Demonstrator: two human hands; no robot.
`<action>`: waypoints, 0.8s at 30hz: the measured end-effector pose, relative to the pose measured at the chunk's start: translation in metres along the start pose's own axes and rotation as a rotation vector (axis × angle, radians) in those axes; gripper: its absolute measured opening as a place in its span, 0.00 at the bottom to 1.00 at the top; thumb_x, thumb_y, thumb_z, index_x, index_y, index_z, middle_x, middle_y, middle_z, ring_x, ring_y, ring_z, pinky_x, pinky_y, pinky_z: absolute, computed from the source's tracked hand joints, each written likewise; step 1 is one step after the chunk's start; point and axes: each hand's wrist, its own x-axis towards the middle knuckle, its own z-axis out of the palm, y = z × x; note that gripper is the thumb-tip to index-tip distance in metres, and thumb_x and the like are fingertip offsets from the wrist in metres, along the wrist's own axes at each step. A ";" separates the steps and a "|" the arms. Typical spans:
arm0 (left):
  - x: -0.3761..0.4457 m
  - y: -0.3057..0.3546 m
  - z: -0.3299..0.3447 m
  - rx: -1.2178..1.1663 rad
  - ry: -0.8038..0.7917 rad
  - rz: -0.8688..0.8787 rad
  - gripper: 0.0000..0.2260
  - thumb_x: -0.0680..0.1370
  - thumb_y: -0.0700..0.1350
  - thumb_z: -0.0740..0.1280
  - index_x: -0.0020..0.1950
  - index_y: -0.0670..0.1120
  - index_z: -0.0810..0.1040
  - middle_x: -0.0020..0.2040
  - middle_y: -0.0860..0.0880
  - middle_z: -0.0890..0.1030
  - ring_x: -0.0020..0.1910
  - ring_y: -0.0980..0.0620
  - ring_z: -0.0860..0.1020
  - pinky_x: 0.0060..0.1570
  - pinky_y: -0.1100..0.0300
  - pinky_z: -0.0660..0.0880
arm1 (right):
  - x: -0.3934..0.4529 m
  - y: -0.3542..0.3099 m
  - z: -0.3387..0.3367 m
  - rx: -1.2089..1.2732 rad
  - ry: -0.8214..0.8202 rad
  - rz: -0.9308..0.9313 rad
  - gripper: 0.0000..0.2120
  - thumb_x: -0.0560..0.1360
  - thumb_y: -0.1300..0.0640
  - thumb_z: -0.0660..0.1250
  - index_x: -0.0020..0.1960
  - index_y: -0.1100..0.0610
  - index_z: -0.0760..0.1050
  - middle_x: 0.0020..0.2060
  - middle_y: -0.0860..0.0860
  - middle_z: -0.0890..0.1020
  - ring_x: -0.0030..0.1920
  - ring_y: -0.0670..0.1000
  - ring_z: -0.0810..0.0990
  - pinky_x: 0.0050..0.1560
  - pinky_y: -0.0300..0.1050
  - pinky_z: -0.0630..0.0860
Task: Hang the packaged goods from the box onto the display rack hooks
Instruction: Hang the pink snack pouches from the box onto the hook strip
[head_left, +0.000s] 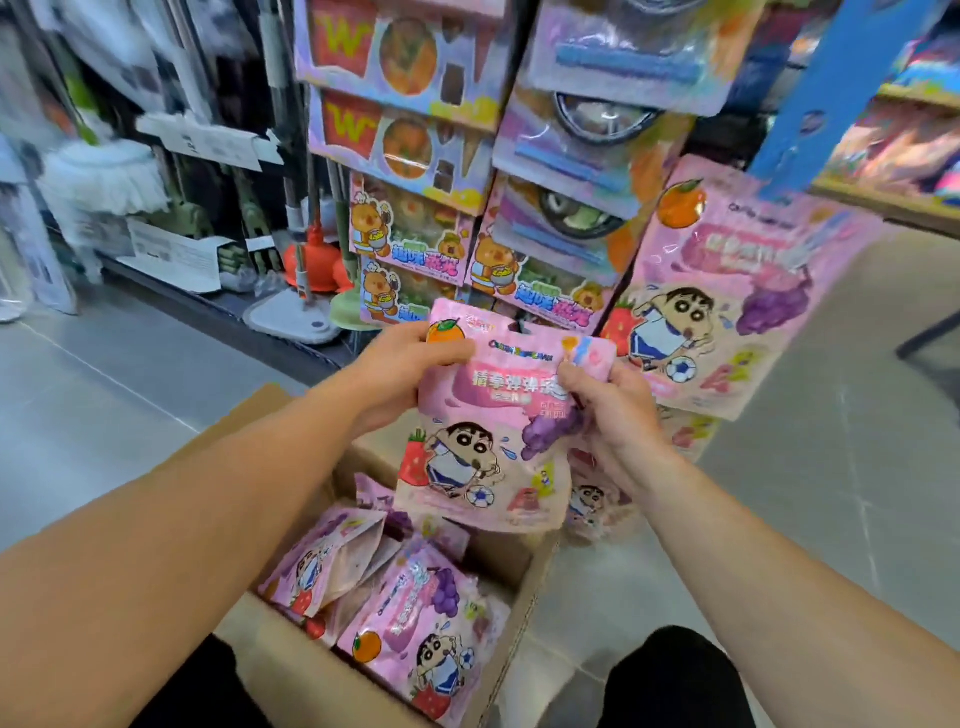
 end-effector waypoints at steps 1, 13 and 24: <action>0.000 0.006 0.010 -0.035 -0.016 0.004 0.06 0.77 0.39 0.69 0.41 0.41 0.77 0.36 0.42 0.77 0.35 0.45 0.76 0.36 0.54 0.76 | -0.001 -0.009 -0.005 0.030 0.024 -0.024 0.04 0.74 0.62 0.72 0.48 0.57 0.80 0.41 0.57 0.86 0.41 0.59 0.84 0.46 0.58 0.80; 0.008 0.074 0.139 -0.019 -0.005 0.224 0.03 0.75 0.38 0.70 0.47 0.43 0.81 0.49 0.39 0.84 0.48 0.39 0.83 0.51 0.45 0.80 | -0.031 -0.107 -0.087 0.114 0.335 -0.303 0.04 0.73 0.60 0.72 0.48 0.56 0.80 0.40 0.55 0.86 0.37 0.56 0.86 0.39 0.51 0.82; 0.021 0.126 0.187 0.173 0.175 0.346 0.10 0.74 0.45 0.69 0.33 0.47 0.75 0.34 0.45 0.80 0.33 0.45 0.79 0.25 0.60 0.67 | -0.014 -0.165 -0.125 -0.073 0.435 -0.389 0.04 0.72 0.55 0.74 0.43 0.56 0.82 0.40 0.53 0.87 0.43 0.57 0.86 0.50 0.60 0.82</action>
